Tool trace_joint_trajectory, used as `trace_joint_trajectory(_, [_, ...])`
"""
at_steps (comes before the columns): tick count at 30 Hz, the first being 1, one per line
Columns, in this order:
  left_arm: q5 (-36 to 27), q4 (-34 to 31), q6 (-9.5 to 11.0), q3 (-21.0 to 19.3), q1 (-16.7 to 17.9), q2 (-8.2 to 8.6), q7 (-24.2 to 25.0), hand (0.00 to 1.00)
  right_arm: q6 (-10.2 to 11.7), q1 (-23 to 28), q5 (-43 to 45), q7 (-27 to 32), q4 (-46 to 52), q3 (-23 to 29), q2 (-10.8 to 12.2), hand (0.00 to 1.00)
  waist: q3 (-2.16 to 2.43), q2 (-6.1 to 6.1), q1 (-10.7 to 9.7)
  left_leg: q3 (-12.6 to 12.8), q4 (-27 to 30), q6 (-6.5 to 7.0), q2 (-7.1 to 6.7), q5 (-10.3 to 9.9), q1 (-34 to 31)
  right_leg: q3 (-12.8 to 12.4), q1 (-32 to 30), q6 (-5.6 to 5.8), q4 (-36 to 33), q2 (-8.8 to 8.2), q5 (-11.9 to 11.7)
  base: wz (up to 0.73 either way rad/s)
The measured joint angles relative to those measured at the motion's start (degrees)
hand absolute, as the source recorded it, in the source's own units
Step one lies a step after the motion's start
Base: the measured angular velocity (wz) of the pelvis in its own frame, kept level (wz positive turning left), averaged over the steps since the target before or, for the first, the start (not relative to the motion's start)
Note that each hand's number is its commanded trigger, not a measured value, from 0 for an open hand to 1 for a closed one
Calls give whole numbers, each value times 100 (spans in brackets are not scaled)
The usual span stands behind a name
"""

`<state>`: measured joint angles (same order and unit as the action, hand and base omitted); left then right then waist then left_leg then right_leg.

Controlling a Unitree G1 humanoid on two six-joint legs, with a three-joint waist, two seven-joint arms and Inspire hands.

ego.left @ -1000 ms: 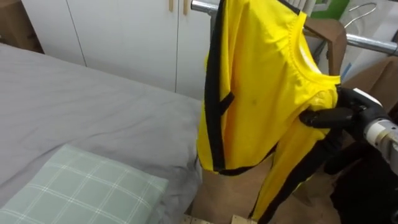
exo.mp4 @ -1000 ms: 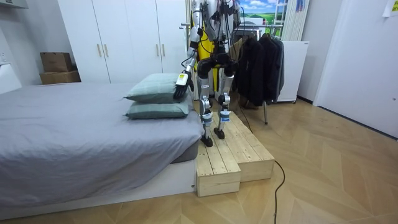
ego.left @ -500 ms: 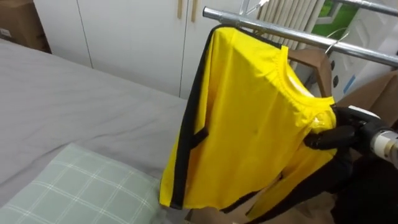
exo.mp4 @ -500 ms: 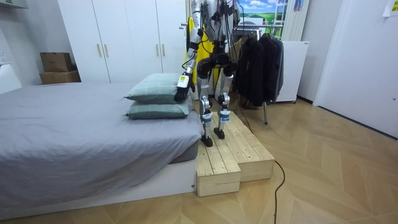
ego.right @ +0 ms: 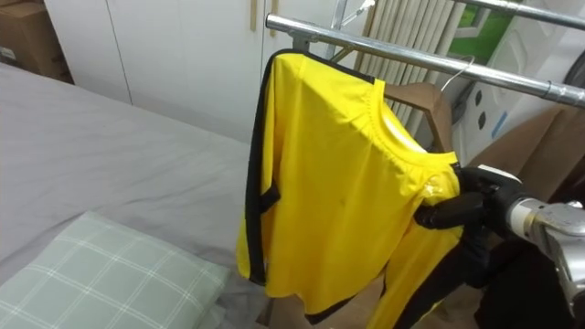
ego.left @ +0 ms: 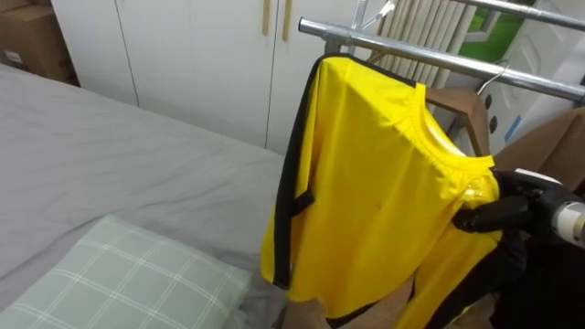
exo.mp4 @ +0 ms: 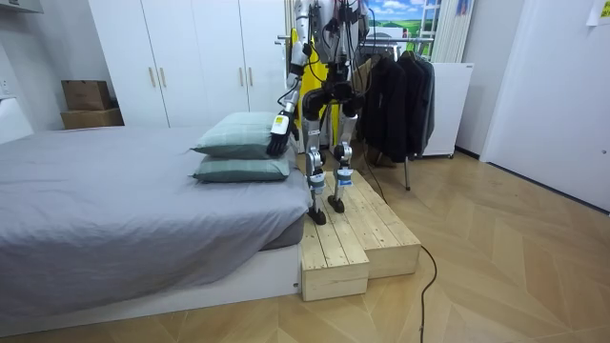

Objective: Hang clothes

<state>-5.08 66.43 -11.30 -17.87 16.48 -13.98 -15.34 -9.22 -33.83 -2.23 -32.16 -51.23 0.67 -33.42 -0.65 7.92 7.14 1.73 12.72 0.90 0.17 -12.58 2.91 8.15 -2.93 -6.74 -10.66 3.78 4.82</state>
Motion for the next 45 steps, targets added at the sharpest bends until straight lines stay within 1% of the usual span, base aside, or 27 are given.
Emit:
trace_joint_trajectory(3, [-1, 0, -18, -3, -45, -10, -2, 0, 84, 0, 3, 14, -60, 11, 0, 100, -4, -15, -12, -29, 15, -2, -3, 1, -21, 17, 0, 1, 7, -4, 0, 7])
trace_joint_trajectory(8, [1, -1, -19, -5, -66, -11, 5, 0, 101, 0, 3, 22, -65, 22, 0, 100, -11, -39, -26, -60, 11, -3, -5, 1, -43, 52, 2, 1, 9, -11, 1, 3])
trace_joint_trajectory(12, [-74, -85, -39, 3, -65, -10, -14, 0, 165, 0, 87, 81, -113, 52, 0, 100, -8, -38, -43, -91, 51, -3, -11, 1, -112, 54, -18, 1, 7, -12, 1, 3])
trace_joint_trajectory(17, [-230, -125, -42, 56, -62, -10, -101, 0, 173, 1, 205, 166, -193, 51, 1, 100, 3, -23, -40, -58, 39, -13, -10, 8, -113, 56, -11, -3, 5, -12, -1, 0])
trace_joint_trajectory(18, [-230, -124, -45, 111, -65, -8, -152, 0, 181, 2, 275, 223, -223, 51, 8, 100, 3, -24, -38, -57, 49, -13, -9, 8, -110, 55, -7, -4, 5, -11, -2, 0])
trace_joint_trajectory(23, [-225, -124, -56, 128, -71, 5, -202, 0, 229, 2, 671, 480, -402, 52, 25, 100, 2, -26, 2, -55, 46, -14, -9, 8, -63, 52, 8, -5, 7, -8, -3, 0])
trace_joint_trajectory(26, [-227, -125, -89, 142, -74, 3, -239, 0, 224, 2, 889, 637, -459, 61, 77, 100, 3, -26, 10, -58, 42, -14, -9, 7, -20, 50, 48, -2, 3, -8, 0, 0])
trace_joint_trajectory(29, [-222, -125, -89, 251, -83, -4, -280, 0, 245, 2, 947, 827, -572, 60, 105, 100, 6, -21, 40, -63, 45, -13, -13, 5, -26, 47, 46, -2, -1, -12, 0, 0])
trace_joint_trajectory(33, [-222, -133, -89, 245, -97, -3, -307, 0, 312, 2, 1078, 1058, -689, 63, 151, 100, 12, -9, 48, -62, 51, -13, -17, 5, -36, 55, 49, 5, -1, -19, 4, 0])
trace_joint_trajectory(36, [-243, -220, -90, 237, -96, -4, -333, 0, 358, 2, 1158, 1237, -790, 57, 154, 100, 8, -8, 50, -72, 61, -13, -17, 4, -55, 77, 65, 4, 2, -23, 3, 3])
trace_joint_trajectory(37, [-266, -248, -90, 238, -96, -4, -349, 0, 372, 3, 1162, 1276, -810, 54, 155, 100, 14, 2, 49, -78, 64, -14, -17, 5, -57, 88, 81, 2, 4, -26, 1, 8])
trace_joint_trajectory(39, [-329, -332, -89, 237, -97, -2, -445, 0, 435, 52, 1196, 1479, -891, 55, 156, 100, 11, 24, 59, -152, 75, -15, -32, 6, -43, 136, 72, 2, 3, -41, 0, 11])
trace_joint_trajectory(41, [-329, -354, -86, 242, -98, 2, -524, 0, 441, 73, 1241, 1612, -927, 55, 160, 100, 8, 43, 89, -189, 75, -15, -34, 7, -39, 143, 78, 9, 5, -42, 5, 3])
trace_joint_trajectory(44, [-373, -419, -84, 321, -98, 20, -671, 0, 475, 72, 1448, 1904, -1053, 54, 181, 100, 3, 72, 106, -178, 73, -18, -38, 8, -46, 153, 79, 15, 8, -47, 10, 0])
trace_joint_trajectory(45, [-400, -424, -82, 347, -98, 25, -707, 0, 490, 73, 1587, 2059, -1098, 58, 184, 98, 7, 82, 108, -176, 71, -19, -40, 9, -45, 156, 82, 13, 11, -49, 8, 0])
